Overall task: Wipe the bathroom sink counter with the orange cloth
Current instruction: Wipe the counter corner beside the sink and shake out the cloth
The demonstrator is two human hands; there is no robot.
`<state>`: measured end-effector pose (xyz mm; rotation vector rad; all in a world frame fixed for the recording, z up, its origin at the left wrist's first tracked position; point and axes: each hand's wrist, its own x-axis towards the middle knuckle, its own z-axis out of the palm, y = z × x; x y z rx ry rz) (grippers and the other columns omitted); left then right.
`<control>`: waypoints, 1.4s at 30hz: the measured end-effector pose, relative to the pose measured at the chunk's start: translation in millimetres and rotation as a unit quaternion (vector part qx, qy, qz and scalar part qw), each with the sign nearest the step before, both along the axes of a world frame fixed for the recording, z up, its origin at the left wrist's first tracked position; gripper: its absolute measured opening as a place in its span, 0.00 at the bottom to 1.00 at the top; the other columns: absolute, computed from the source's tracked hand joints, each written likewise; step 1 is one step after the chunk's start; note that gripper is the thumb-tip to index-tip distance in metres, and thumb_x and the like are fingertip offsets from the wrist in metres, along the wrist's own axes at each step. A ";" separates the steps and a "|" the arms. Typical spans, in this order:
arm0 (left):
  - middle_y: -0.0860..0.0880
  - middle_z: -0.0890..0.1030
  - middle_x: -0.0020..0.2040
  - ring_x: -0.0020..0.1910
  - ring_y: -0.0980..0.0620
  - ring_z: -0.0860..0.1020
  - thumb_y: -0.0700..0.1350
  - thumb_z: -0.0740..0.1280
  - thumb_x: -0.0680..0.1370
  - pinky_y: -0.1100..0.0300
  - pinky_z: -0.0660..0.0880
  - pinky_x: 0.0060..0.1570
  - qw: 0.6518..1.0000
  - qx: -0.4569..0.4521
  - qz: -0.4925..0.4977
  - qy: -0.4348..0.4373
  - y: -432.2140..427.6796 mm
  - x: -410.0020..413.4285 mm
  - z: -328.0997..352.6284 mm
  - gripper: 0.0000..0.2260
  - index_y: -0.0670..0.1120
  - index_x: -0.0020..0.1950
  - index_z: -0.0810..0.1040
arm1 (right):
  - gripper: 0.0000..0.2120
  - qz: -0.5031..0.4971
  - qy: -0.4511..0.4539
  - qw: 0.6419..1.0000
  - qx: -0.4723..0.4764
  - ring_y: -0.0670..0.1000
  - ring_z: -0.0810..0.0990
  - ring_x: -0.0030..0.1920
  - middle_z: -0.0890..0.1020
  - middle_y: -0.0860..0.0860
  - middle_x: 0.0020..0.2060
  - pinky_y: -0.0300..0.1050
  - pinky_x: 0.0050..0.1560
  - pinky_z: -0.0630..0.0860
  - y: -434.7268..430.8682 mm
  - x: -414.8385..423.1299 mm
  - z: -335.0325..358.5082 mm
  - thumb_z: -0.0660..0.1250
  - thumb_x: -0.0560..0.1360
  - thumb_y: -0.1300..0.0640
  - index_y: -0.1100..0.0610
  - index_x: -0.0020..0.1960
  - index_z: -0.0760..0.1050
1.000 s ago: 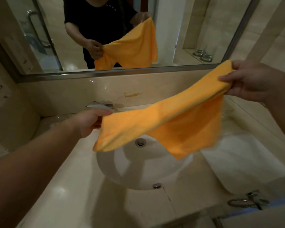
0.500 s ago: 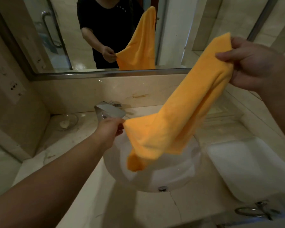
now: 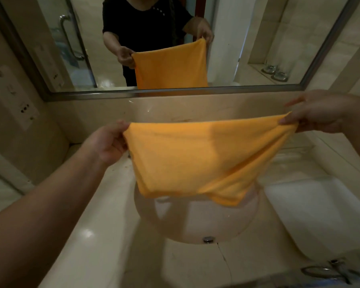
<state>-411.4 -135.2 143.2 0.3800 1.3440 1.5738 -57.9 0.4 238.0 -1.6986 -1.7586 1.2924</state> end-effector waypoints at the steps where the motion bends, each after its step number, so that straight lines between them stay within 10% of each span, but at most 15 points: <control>1: 0.49 0.76 0.37 0.37 0.54 0.73 0.37 0.61 0.76 0.60 0.72 0.43 0.999 0.007 0.011 0.029 0.7 -3.1 2.4 0.08 0.46 0.52 0.76 | 0.27 -0.018 0.011 0.999 0.025 0.51 0.76 0.41 0.75 0.55 0.46 0.44 0.35 0.80 1.5 -1.8 -0.6 0.69 0.70 0.70 0.60 0.67 0.67; 5: 0.49 0.80 0.47 0.45 0.57 0.76 0.35 0.70 0.71 0.68 0.71 0.46 0.971 0.016 0.044 0.236 -10.1 -13.4 8.9 0.14 0.48 0.54 0.80 | 0.14 0.061 -0.004 0.995 0.082 0.47 0.75 0.40 0.78 0.54 0.42 0.33 0.35 0.78 -4.4 -5.1 0.0 0.68 0.70 0.68 0.62 0.56 0.78; 8: 0.49 0.80 0.41 0.37 0.60 0.75 0.36 0.71 0.71 0.75 0.72 0.37 0.901 0.012 0.049 0.430 -19.9 -9.9 8.8 0.14 0.47 0.54 0.80 | 0.10 0.172 -0.244 0.943 0.149 0.47 0.75 0.39 0.81 0.53 0.41 0.37 0.37 0.71 -11.2 -8.8 -9.0 0.76 0.65 0.58 0.54 0.45 0.80; 12: 0.45 0.78 0.43 0.41 0.51 0.75 0.40 0.70 0.73 0.59 0.70 0.44 0.787 -0.047 0.025 0.615 -20.7 -10.0 0.4 0.05 0.42 0.47 0.82 | 0.12 0.183 -0.388 0.875 0.226 0.54 0.75 0.36 0.81 0.58 0.35 0.41 0.32 0.64 -10.6 -24.3 -25.6 0.75 0.67 0.52 0.61 0.38 0.81; 17: 0.47 0.77 0.35 0.35 0.51 0.75 0.37 0.67 0.74 0.62 0.73 0.36 0.862 -0.063 -0.004 0.503 -20.1 -14.3 11.3 0.07 0.47 0.37 0.74 | 0.15 0.159 -0.360 0.874 0.284 0.57 0.73 0.36 0.78 0.59 0.34 0.40 0.30 0.62 -22.2 -42.3 -13.3 0.66 0.73 0.53 0.57 0.29 0.72; 21: 0.40 0.75 0.32 0.30 0.47 0.74 0.35 0.63 0.73 0.61 0.74 0.30 0.938 -0.100 -0.006 0.333 -18.3 22.4 12.7 0.08 0.41 0.34 0.72 | 0.08 0.081 -0.091 0.993 -0.003 0.52 0.73 0.32 0.75 0.54 0.34 0.41 0.30 0.69 -64.0 -77.5 -30.6 0.64 0.76 0.53 0.56 0.40 0.74; 26: 0.41 0.77 0.35 0.34 0.48 0.75 0.34 0.67 0.70 0.61 0.70 0.31 0.964 -0.094 -0.072 0.236 -23.2 91.5 -14.2 0.07 0.43 0.34 0.74 | 0.04 0.010 0.112 0.983 -0.143 0.53 0.77 0.33 0.78 0.55 0.36 0.43 0.26 0.77 -94.6 -113.1 -80.1 0.63 0.76 0.57 0.56 0.43 0.74; 38: 0.45 0.73 0.34 0.30 0.52 0.69 0.31 0.64 0.74 0.61 0.65 0.29 0.952 -0.074 -0.057 0.290 -23.3 25.2 17.7 0.10 0.46 0.40 0.74 | 0.07 0.072 -0.065 0.994 0.041 0.51 0.71 0.29 0.74 0.55 0.31 0.34 0.23 0.68 -38.3 -48.9 -48.3 0.69 0.71 0.64 0.59 0.37 0.73; 42: 0.47 0.79 0.40 0.34 0.53 0.71 0.29 0.59 0.75 0.59 0.74 0.36 0.871 -0.081 -0.217 0.433 -22.0 3.8 32.3 0.19 0.48 0.36 0.82 | 0.08 0.053 -0.108 0.992 0.034 0.54 0.74 0.36 0.77 0.60 0.42 0.41 0.31 0.71 -7.1 -20.3 -34.0 0.69 0.73 0.58 0.62 0.49 0.76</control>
